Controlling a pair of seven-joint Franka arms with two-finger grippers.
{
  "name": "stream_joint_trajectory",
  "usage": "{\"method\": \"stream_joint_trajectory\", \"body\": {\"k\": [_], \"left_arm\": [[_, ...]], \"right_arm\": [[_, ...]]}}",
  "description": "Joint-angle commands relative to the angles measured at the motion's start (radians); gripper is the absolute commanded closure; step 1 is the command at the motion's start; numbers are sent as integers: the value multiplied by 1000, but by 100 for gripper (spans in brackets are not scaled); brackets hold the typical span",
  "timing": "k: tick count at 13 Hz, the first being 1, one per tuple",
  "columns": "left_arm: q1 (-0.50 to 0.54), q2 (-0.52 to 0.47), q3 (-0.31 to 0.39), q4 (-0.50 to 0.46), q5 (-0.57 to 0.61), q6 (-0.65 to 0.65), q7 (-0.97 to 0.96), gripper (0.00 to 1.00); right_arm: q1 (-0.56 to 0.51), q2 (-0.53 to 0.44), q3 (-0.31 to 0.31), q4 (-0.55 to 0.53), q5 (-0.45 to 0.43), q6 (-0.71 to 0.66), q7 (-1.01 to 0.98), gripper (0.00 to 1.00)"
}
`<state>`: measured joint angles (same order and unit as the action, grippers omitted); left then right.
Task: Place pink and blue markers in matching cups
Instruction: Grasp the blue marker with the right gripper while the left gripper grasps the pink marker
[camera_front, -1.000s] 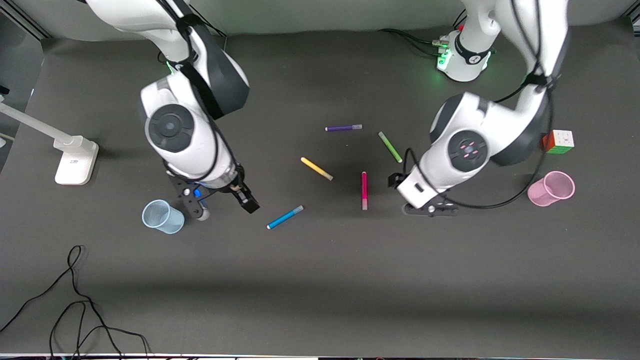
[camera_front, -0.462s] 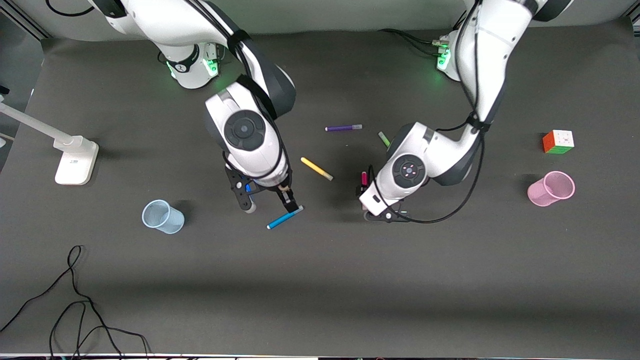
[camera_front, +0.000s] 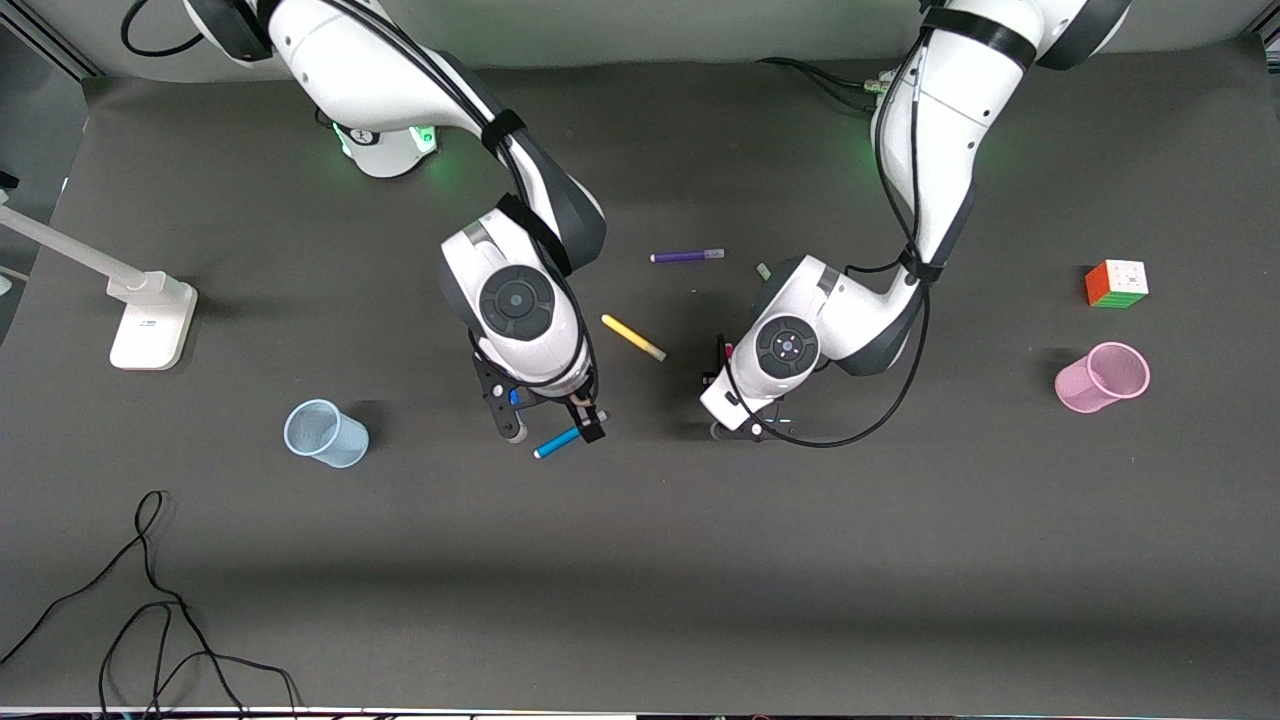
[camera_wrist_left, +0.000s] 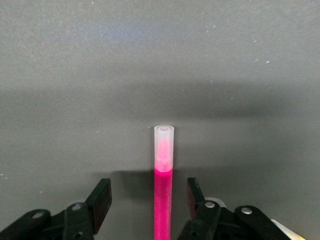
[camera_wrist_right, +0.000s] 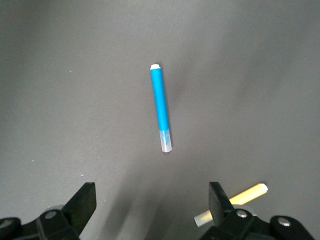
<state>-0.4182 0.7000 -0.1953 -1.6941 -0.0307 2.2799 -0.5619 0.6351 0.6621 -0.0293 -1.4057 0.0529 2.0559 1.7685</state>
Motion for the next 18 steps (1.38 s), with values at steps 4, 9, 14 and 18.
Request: {"method": "stream_joint_trajectory", "body": {"k": [4,9,14,18], "left_arm": [[-14,18,13,5,49,24,-9,67],[9,-2,19,7,49,1,16,100],[120,-137,16,16,43,-205,218,100],[238,-249,17,80,48,-442,469,100]], "right_arm": [[20,39,-12,-128,7,205,43,0],[18,115,-17,-159,4,325,36,0],[17,140,-18,-159,2,339,31,0],[18,151,-18,-159,-2,354,28,0]]}}
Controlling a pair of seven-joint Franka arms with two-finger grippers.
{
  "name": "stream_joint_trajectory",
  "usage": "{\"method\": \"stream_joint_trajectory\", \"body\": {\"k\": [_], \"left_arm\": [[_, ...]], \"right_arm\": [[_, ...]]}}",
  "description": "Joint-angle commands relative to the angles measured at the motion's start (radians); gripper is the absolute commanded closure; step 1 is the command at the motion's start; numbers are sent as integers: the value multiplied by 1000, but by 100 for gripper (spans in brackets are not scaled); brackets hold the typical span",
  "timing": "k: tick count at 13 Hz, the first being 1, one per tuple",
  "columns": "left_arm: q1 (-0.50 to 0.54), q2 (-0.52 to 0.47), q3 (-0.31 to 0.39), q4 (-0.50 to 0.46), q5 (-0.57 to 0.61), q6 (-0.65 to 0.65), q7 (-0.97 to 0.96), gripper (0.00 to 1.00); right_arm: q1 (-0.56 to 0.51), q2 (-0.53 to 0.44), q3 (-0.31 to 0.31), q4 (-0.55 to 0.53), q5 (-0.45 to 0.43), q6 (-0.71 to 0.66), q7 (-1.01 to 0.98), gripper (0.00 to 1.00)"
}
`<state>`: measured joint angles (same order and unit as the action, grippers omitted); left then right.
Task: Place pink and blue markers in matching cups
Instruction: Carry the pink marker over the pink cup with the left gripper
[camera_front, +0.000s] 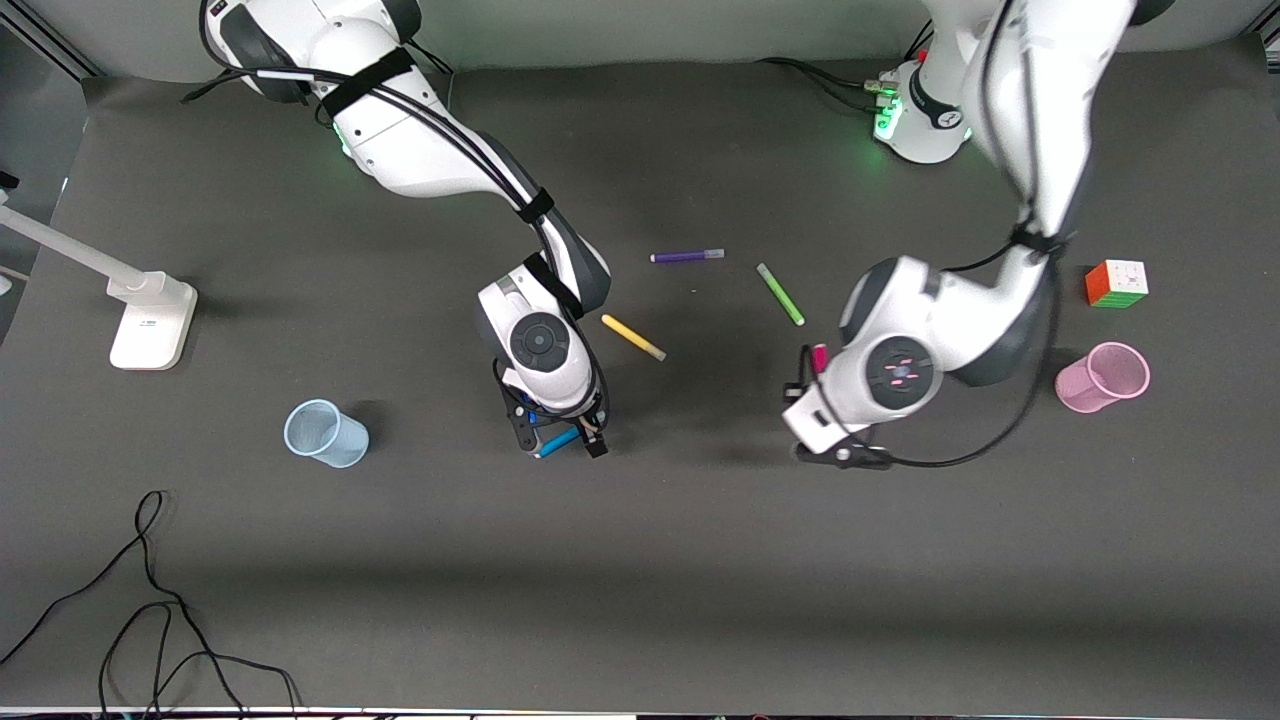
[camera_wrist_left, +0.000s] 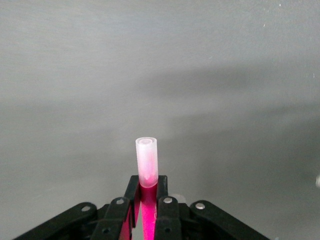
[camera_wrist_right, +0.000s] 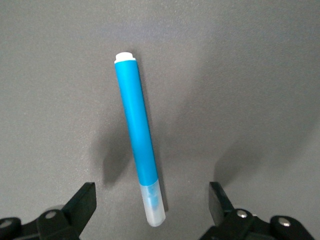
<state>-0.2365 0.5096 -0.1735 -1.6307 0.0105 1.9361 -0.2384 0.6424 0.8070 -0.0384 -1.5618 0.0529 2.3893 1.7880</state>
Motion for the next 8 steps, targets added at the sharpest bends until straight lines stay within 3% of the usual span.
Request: {"method": "stream_joint_trajectory", "body": {"k": [1,2,3,5,7,8], "left_arm": [[103,-83,-6,31,-1,-142,247,100],[144,-112,-8,31,-6,-170,339,100],[173,-146,-8,31,-4,-202,437,100],[222,-186,-1,25,3,-233,622,100],[308,-194,-3,23,-1,-220,869,100],[356,-189,-6,23,-7,-201,1027,100]], "right_arm": [[11,6,-9,-3,-11,21,8,0],[11,6,-9,-3,-11,21,8,1],[11,5,-9,-3,-15,21,4,9],[10,3,-9,-3,-22,16,-19,42],[5,1,-9,-3,-22,11,-42,62],[3,1,-9,-3,-22,10,-42,66]]}}
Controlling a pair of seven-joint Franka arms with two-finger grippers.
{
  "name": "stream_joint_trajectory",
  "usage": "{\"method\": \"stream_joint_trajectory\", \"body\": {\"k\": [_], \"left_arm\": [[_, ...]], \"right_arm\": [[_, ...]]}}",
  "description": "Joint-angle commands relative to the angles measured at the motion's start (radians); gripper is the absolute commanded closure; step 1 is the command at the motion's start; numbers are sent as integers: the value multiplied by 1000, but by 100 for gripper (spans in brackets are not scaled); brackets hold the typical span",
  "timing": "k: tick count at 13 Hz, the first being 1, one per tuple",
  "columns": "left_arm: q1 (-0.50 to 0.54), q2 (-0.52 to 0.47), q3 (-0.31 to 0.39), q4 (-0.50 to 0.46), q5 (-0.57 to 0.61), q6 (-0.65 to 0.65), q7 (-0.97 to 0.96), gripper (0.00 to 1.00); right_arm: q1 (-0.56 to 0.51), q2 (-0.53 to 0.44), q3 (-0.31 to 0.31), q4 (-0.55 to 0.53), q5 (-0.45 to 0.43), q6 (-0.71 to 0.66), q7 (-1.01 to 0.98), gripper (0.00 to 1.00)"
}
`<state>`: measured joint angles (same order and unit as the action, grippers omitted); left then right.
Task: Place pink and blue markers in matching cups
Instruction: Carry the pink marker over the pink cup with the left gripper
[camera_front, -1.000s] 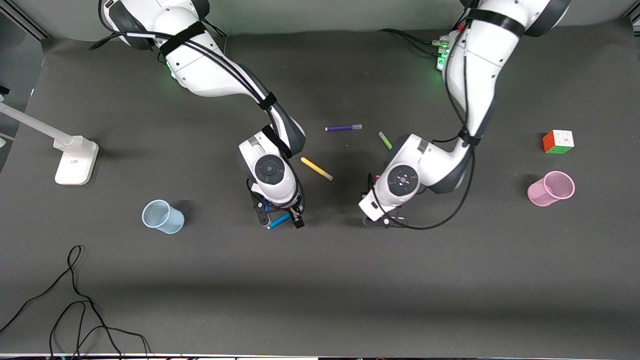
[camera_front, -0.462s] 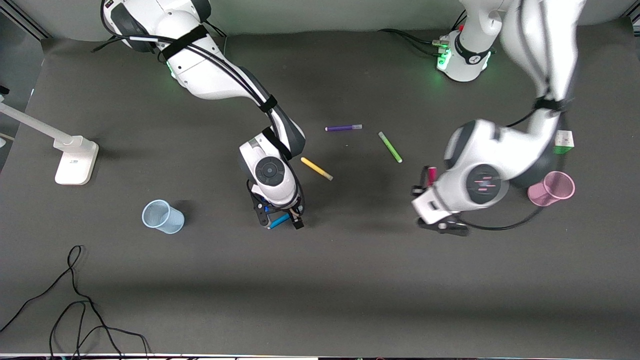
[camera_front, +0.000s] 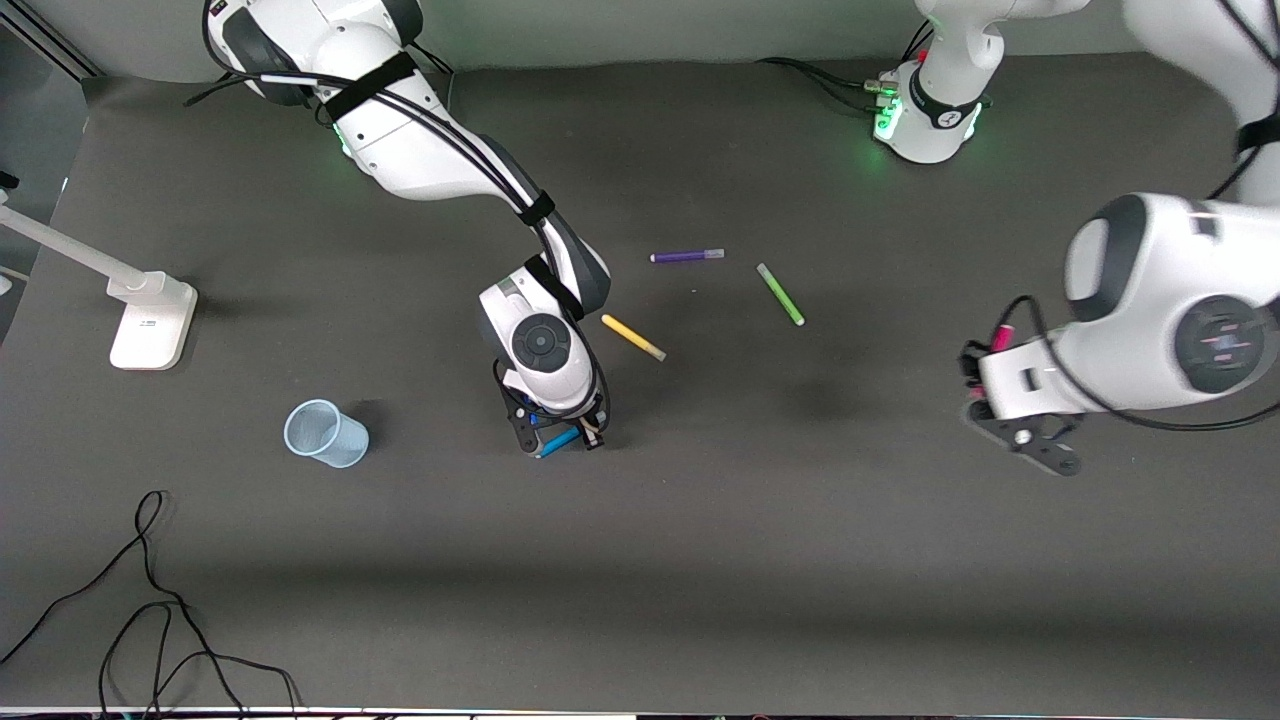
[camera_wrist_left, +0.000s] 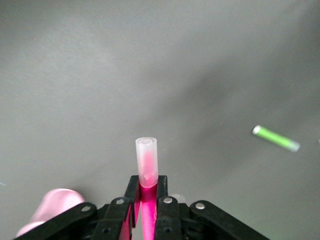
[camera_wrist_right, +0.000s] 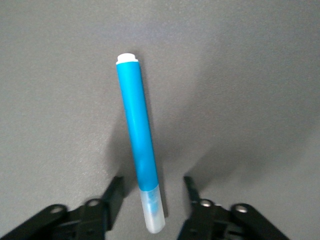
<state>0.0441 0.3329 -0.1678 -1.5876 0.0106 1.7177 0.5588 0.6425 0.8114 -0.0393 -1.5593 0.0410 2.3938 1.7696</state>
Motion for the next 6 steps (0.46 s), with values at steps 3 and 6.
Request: {"method": "stream_joint_trajectory", "body": {"k": [3,6], "left_arm": [[184,-15,-12,-51,-100,79,603,100],[302,18,-10,-81,-282,105,957,100]], "right_arm": [[3,-5,-8,-5,-10,4,-32,77],[2,-14,-8,-4,-10,-1,-45,87]]}}
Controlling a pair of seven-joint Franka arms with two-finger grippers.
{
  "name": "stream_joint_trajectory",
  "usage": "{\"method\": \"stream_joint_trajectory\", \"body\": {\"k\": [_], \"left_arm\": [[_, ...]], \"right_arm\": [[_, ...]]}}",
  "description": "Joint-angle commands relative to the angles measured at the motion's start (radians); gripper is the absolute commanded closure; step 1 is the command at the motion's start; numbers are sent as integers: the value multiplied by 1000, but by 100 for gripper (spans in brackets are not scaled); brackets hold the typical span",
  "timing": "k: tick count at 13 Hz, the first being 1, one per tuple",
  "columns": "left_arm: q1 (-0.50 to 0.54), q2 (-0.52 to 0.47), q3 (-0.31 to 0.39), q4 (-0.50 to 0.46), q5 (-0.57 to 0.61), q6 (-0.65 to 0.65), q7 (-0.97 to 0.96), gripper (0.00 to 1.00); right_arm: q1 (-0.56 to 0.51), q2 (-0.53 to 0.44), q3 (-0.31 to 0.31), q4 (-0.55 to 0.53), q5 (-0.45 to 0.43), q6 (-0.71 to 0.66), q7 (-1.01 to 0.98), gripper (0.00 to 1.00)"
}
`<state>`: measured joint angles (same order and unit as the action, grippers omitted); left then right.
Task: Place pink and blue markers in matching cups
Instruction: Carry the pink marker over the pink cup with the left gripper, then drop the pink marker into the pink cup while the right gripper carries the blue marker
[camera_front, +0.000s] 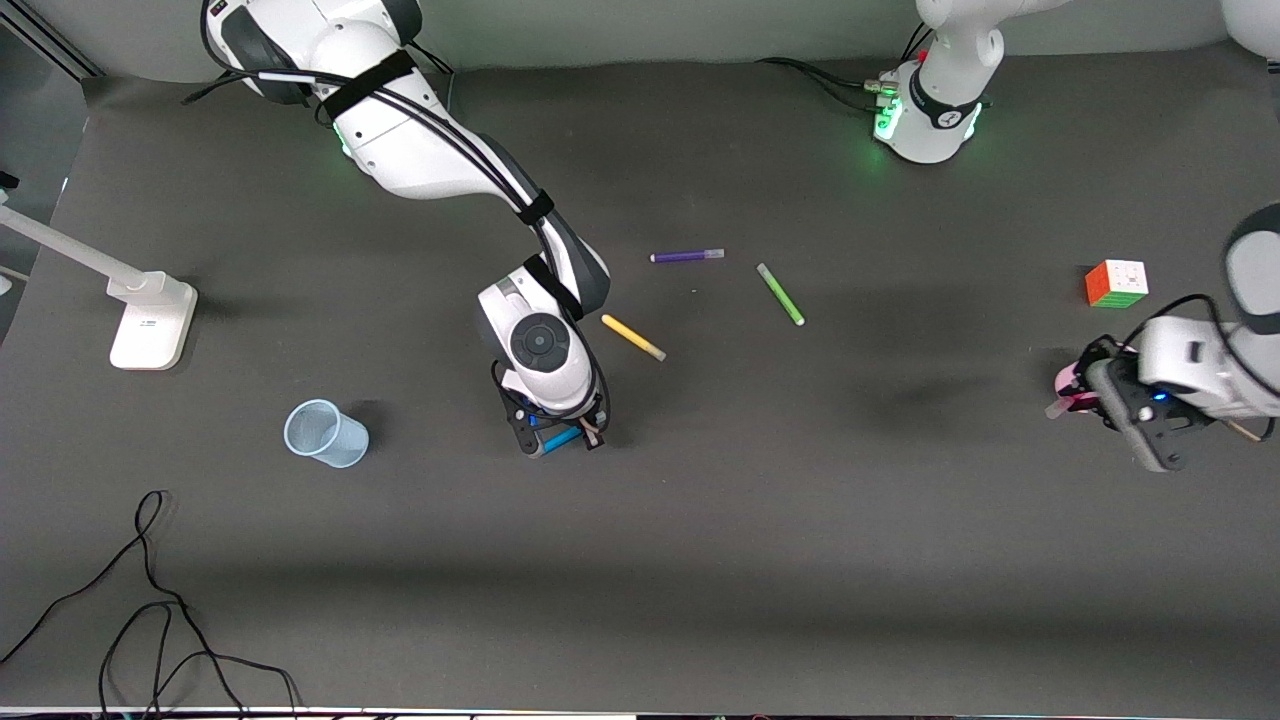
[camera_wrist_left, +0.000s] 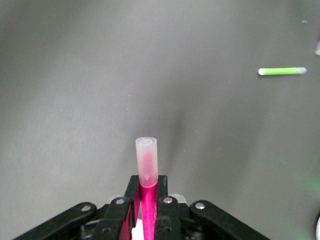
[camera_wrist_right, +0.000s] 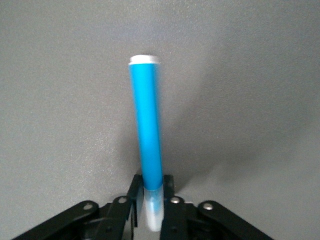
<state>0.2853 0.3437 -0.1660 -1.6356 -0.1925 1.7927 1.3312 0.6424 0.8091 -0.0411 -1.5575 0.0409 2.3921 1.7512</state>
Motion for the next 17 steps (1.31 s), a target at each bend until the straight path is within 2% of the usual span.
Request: {"method": "stream_joint_trajectory", "body": {"k": [1,3,6,9,12,14,15,17], "left_arm": [[90,12,-12,-44,-85,27,228,100],[138,12,-13,-79,-119,27,326,100],[208,44,-13,-82,-169,14,475,100],[276,95,-13,-79,-209,11,595,100],[322,153,-13,-79,-278,1,681,100],[340,178,-13,-79,-285,-4,688,100],[342,185,-13,-79,-288,-6,695,100],[344,190,-13,-76,-289,-7,698,100]], "right_arm": [[0,-27,-6,-6,-10,-8,-35,87],[-4,-65,-9,17,-9,-106,-65,87],[-30,-158,-17,34,2,-236,-125,87],[-67,-269,-17,86,5,-449,-232,87],[-131,-382,-19,108,8,-631,-459,87],[-185,-456,-23,106,7,-746,-681,87],[-208,-485,-39,100,7,-795,-793,87],[-234,-522,-112,99,7,-870,-1024,87]]}}
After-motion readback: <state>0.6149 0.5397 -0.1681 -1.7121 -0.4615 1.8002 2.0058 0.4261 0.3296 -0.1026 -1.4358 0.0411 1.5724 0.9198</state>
